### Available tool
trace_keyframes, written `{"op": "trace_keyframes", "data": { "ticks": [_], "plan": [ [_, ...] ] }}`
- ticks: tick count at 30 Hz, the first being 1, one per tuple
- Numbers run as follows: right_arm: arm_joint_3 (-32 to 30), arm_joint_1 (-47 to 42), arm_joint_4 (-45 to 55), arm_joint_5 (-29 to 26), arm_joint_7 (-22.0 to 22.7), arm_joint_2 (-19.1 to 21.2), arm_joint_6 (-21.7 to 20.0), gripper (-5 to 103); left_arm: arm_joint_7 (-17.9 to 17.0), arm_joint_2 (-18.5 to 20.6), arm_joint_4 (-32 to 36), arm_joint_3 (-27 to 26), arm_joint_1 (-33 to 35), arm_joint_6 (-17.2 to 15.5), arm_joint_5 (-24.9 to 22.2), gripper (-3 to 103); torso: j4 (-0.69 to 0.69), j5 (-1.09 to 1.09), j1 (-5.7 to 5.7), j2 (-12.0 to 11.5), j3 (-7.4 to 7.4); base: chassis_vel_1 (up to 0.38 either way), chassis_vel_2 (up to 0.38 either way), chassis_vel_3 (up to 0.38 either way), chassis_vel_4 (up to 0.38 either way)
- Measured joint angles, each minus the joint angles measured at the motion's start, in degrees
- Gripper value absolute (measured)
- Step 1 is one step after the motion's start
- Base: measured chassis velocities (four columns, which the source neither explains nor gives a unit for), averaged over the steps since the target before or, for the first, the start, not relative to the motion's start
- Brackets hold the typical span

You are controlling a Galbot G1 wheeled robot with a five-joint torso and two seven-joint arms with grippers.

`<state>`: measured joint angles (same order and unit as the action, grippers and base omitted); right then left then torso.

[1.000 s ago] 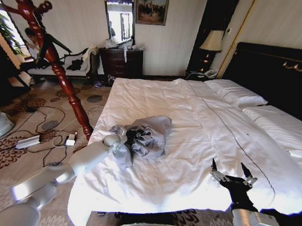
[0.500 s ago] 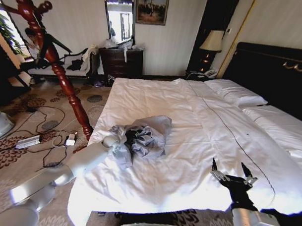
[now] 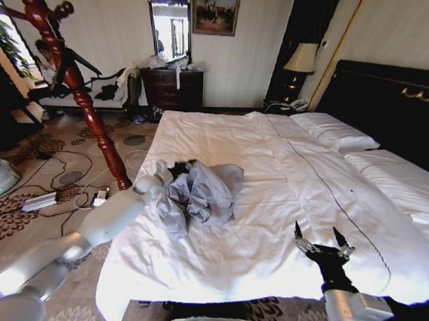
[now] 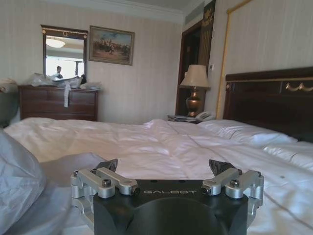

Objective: Pick up the clothes from the bed and hang them on the clothes hanger.

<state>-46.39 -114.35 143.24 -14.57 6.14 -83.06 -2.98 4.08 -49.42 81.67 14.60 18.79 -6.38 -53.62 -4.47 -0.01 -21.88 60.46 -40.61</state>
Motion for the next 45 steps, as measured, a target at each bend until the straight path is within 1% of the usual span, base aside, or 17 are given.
{"op": "trace_keyframes", "data": {
  "ticks": [2,4,5,8,10,12,14,15,23,24,26,28,30,31,32,37,45],
  "plan": [
    [0.17,0.78,-0.11,-1.78,0.23,0.89,-0.58,100,-0.53,2.19,0.89,-1.87,1.31,-0.38,-0.59,0,0.01,0.00,0.00,0.00,0.00,0.000,0.000,0.000,0.000],
    [1.13,2.49,-1.60,-3.79,0.34,2.38,-1.22,100,-1.68,6.31,2.64,-6.55,5.72,-1.03,-1.25,0,0.02,-0.01,0.00,0.00,0.00,0.000,0.000,0.000,0.000],
    [1.13,2.49,-1.60,-3.79,0.34,2.38,-1.22,100,-1.68,6.31,2.64,-6.55,5.72,-1.03,-1.25,0,0.02,-0.01,0.00,0.00,0.00,0.000,0.000,0.000,0.000],
    [3.06,4.08,-3.84,-4.52,0.22,3.53,-1.41,100,-2.93,9.74,4.42,-11.91,12.33,-1.67,-1.62,0,0.04,-0.02,0.00,0.00,0.00,0.000,0.000,0.000,0.000],
    [5.54,5.40,-5.97,-4.51,-0.31,4.45,-1.41,100,-4.02,12.09,5.87,-16.18,18.43,-1.77,-1.42,0,-0.01,0.00,0.00,0.00,0.00,0.000,0.000,0.000,0.000],
    [6.01,5.60,-6.32,-4.48,-0.40,4.60,-1.41,100,-4.11,12.32,6.06,-16.70,19.20,-1.77,-1.34,0,0.00,0.00,0.00,0.00,0.00,0.000,0.000,0.000,0.000],
    [9.53,6.91,-8.89,-4.12,-1.12,6.00,-1.29,100,-5.03,14.03,7.89,-20.36,25.72,-1.64,-0.47,0,0.04,-0.01,0.00,0.00,0.00,0.000,0.000,0.000,0.000],
    [10.42,7.16,-9.48,-3.97,-1.30,6.39,-1.22,100,-5.26,14.33,8.37,-21.11,27.15,-1.51,-0.19,0,0.04,0.00,0.00,0.00,0.00,0.000,0.000,0.000,0.000],
    [16.11,8.57,-13.59,-2.01,-3.40,9.29,-0.06,100,-6.24,13.48,8.40,-21.36,28.04,-1.17,0.16,0,-0.04,-0.01,0.00,0.00,0.00,0.000,0.000,0.000,0.000],
    [17.14,9.31,-14.21,-2.96,-3.55,9.92,-0.39,100,-6.30,13.35,8.35,-21.16,27.85,-1.16,0.14,0,-0.03,0.00,0.00,0.00,0.00,0.000,0.000,0.000,0.000],
    [19.49,11.59,-15.33,-9.10,-3.68,11.62,-2.66,100,-6.42,13.30,8.41,-20.69,27.42,-1.15,-0.03,0,0.02,0.00,0.00,0.00,0.00,0.000,0.000,0.000,0.000],
    [19.96,12.21,-15.52,-10.80,-3.68,11.94,-3.31,100,-6.42,13.30,8.49,-20.55,27.29,-1.15,-0.11,0,0.02,0.00,0.00,0.01,0.00,0.000,0.000,0.000,0.000],
    [22.58,16.82,-16.74,-21.08,-3.50,13.39,-7.21,100,-6.66,13.38,9.19,-20.00,26.70,-1.21,-0.70,0,-0.01,0.00,0.00,0.01,0.00,0.000,0.000,0.000,0.000],
    [23.39,18.76,-17.42,-24.05,-3.46,13.64,-8.16,100,-6.71,13.55,9.51,-19.80,26.56,-1.27,-0.94,0,0.01,0.01,0.00,0.00,0.00,0.000,0.000,0.000,0.000],
    [23.39,18.76,-17.42,-24.05,-3.46,13.64,-8.16,100,-6.71,13.55,9.51,-19.80,26.56,-1.27,-0.94,0,0.01,0.01,0.00,0.00,0.00,0.000,0.000,0.000,0.000],
    [27.61,26.56,-22.67,-32.05,-3.46,14.45,-10.21,100,-7.17,14.68,11.32,-19.67,27.38,-1.52,-1.66,0,0.03,0.01,0.00,0.00,0.00,0.000,0.000,0.000,0.000],
    [32.39,31.53,-27.78,-34.95,-3.67,13.14,-10.93,100,-7.58,14.88,12.93,-19.98,28.57,-1.56,-1.71,0,0.00,0.00,0.00,0.00,0.00,0.000,0.000,0.000,0.000]
  ]
}}
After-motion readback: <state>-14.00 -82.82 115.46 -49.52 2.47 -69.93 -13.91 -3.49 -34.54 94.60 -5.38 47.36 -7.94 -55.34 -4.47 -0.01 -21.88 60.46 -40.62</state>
